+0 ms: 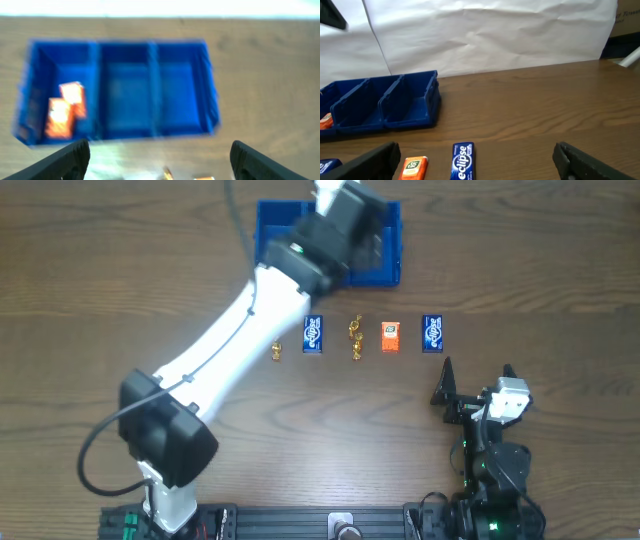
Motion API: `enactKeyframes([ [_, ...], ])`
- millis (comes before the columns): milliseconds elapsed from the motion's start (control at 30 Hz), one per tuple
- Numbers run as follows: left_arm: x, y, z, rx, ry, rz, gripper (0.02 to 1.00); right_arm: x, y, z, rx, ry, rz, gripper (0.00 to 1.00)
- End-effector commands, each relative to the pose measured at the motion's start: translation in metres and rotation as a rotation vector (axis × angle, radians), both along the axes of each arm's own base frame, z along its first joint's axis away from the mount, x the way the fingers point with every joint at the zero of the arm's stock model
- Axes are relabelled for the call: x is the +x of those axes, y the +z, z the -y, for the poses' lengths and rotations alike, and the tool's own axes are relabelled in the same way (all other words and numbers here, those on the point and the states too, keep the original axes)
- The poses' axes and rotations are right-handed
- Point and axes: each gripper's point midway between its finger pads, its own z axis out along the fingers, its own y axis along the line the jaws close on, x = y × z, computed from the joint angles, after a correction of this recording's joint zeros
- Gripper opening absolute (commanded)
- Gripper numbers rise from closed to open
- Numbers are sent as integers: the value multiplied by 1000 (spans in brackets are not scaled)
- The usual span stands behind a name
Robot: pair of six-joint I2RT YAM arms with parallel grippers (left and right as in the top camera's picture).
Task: Sort Candies Into Trays
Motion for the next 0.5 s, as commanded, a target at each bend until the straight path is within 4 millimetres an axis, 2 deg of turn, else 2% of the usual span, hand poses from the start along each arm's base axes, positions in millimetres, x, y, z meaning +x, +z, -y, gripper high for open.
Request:
enactKeyframes([
  [33, -34, -67, 33, 6, 60, -169, 886, 0, 0, 2, -11, -7, -1, 998],
  [67, -39, -80, 40, 6, 46, -201, 886, 0, 0, 2, -11, -7, -1, 998],
  [100, -45, -100, 50, 3, 35, -248, 875, 0, 0, 2, -11, -7, -1, 998],
  [233, -56, -140, 67, 29, 22, -299, 860, 0, 0, 2, -10, -7, -1, 998],
  [367, -65, -162, 92, 17, -18, -307, 860, 0, 0, 2, -11, -7, -1, 998],
  [500, -74, -182, 96, 24, 3, -342, 853, 0, 0, 2, -11, -7, -1, 998],
])
